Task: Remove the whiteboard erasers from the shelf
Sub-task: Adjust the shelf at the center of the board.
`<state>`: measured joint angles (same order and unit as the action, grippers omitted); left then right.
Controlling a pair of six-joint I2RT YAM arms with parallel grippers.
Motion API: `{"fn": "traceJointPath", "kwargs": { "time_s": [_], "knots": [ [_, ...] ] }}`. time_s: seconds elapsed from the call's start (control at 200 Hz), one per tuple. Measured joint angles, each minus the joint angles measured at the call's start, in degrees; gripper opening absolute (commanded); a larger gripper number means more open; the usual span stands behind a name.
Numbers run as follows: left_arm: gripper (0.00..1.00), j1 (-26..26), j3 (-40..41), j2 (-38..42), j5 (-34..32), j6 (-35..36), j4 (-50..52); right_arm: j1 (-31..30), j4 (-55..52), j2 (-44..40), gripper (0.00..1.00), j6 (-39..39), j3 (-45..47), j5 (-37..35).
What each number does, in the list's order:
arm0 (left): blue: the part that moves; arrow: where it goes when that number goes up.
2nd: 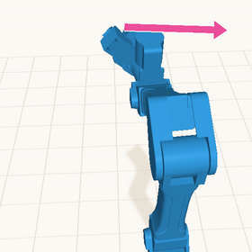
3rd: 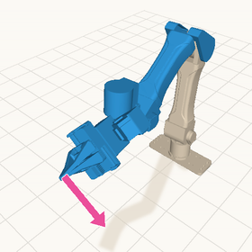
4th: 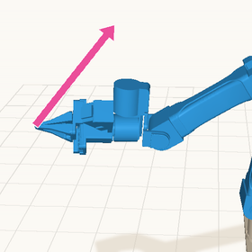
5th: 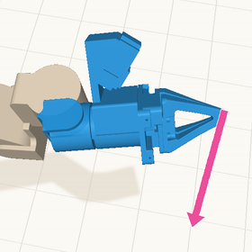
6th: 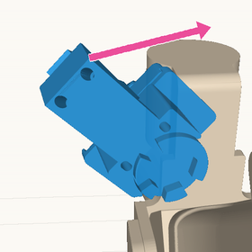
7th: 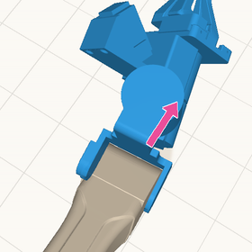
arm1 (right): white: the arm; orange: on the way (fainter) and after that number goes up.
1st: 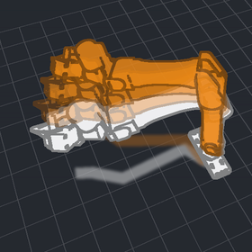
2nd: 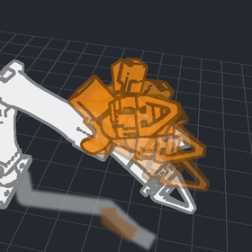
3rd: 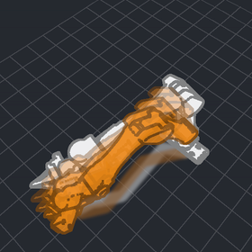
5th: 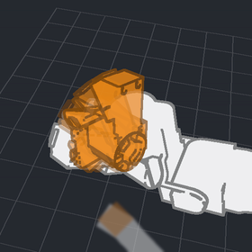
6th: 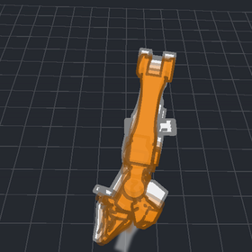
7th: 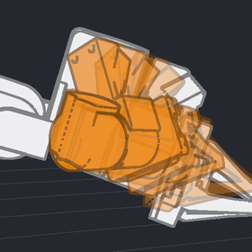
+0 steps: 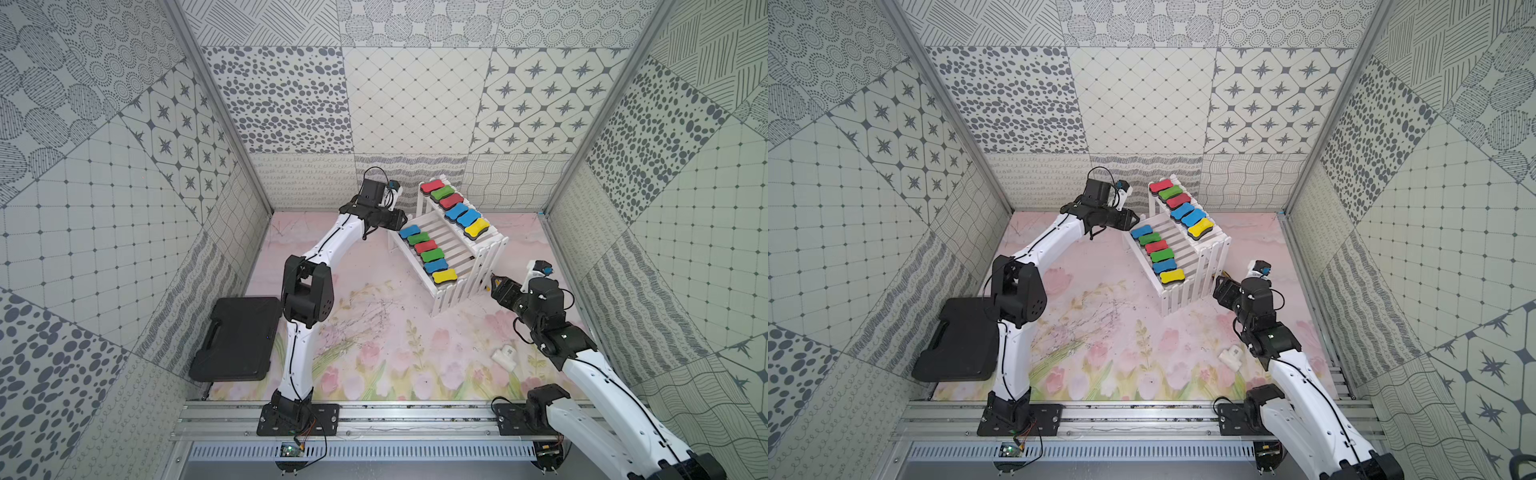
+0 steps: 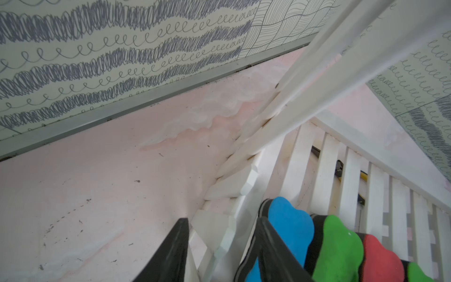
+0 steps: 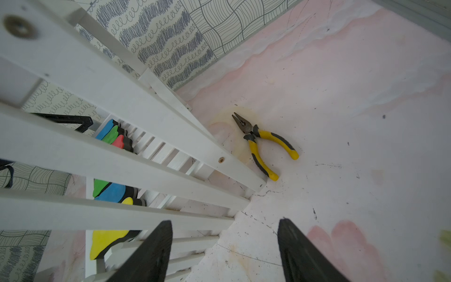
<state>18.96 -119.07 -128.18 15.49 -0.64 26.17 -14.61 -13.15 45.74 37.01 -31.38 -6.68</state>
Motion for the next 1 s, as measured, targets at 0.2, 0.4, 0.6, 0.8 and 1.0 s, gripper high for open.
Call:
{"fn": "traceJointPath", "kwargs": {
  "time_s": [0.2, 0.4, 0.6, 0.8, 1.0],
  "knots": [
    [0.32, 0.20, -0.24, -0.74, -1.73, 0.44, -0.15, 0.11, -0.02, 0.00, 0.73, 0.02, 0.00, 0.00],
    [0.28, 0.74, -0.09, -0.72, -1.73, 0.59, -0.26, 0.13, 0.00, 0.00, 0.73, 0.02, 0.00, -0.02],
    [0.26, 1.09, 3.23, 0.83, -1.81, 0.35, -3.19, 0.13, -0.02, -0.02, 0.73, 0.02, 0.00, -0.02],
    [0.26, 1.29, 10.25, 5.09, -3.28, -0.55, -6.62, 0.22, -0.28, -1.29, 0.73, 0.04, 0.00, -0.04],
    [0.23, 1.27, 18.99, 10.82, -5.73, -2.25, -9.84, 0.24, -0.48, -2.47, 0.73, 0.20, 0.00, -0.04]
  ]
}}
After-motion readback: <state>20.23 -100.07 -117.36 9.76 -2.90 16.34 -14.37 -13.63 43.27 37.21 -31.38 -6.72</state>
